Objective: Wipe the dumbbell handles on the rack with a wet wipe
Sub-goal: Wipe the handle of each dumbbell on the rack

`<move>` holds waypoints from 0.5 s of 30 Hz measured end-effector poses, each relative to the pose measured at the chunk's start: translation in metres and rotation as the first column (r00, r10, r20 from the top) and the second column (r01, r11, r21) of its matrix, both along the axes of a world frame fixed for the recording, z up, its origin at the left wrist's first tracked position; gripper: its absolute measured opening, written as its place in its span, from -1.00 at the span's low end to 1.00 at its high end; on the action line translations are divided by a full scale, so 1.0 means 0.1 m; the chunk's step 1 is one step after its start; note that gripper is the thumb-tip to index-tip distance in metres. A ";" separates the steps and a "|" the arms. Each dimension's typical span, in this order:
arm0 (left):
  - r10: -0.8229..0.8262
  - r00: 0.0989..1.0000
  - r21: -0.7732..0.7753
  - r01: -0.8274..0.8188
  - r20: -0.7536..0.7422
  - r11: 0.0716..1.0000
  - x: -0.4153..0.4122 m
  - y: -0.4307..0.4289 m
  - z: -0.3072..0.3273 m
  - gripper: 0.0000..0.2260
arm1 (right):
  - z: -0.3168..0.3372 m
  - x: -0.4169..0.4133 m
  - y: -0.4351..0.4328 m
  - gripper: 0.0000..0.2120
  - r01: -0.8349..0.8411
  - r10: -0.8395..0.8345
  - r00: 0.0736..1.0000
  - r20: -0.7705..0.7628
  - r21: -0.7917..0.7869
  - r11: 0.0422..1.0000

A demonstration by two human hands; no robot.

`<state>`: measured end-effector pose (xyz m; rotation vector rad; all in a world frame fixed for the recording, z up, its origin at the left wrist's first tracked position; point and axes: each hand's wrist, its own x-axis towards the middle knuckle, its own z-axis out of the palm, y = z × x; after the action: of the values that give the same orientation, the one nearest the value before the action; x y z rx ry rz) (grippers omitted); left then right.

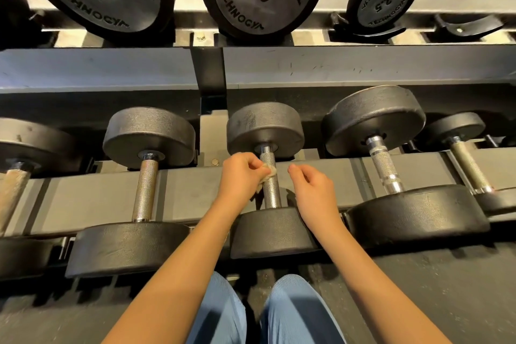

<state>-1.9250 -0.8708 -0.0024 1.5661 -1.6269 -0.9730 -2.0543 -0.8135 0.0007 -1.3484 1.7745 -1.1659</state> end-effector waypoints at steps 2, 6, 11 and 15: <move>-0.019 1.000 0.026 0.019 0.020 0.999 -0.02 -0.01 0.03 -0.85 | -0.01 -0.01 0.00 -0.64 0.007 -0.007 1.000 0.001 -0.006 1.000; -0.239 0.958 0.223 0.201 0.160 0.954 0.04 0.06 0.05 -0.83 | 0.00 -0.02 0.00 -0.62 0.003 -0.003 1.000 0.018 -0.017 1.000; -0.254 0.949 0.194 0.219 0.185 0.956 0.07 0.11 0.06 -0.85 | 0.01 -0.01 0.00 -0.61 0.007 -0.007 1.000 0.020 -0.005 1.000; -0.021 0.992 -0.081 0.031 0.126 0.996 -0.05 -0.06 0.08 -0.88 | 0.00 0.00 0.00 -0.63 0.016 -0.016 1.000 0.012 0.001 1.000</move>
<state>-1.9299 -0.8772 0.0061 1.5809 -1.7549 -0.8242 -2.0540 -0.8133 0.0004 -1.3265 1.7803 -1.1797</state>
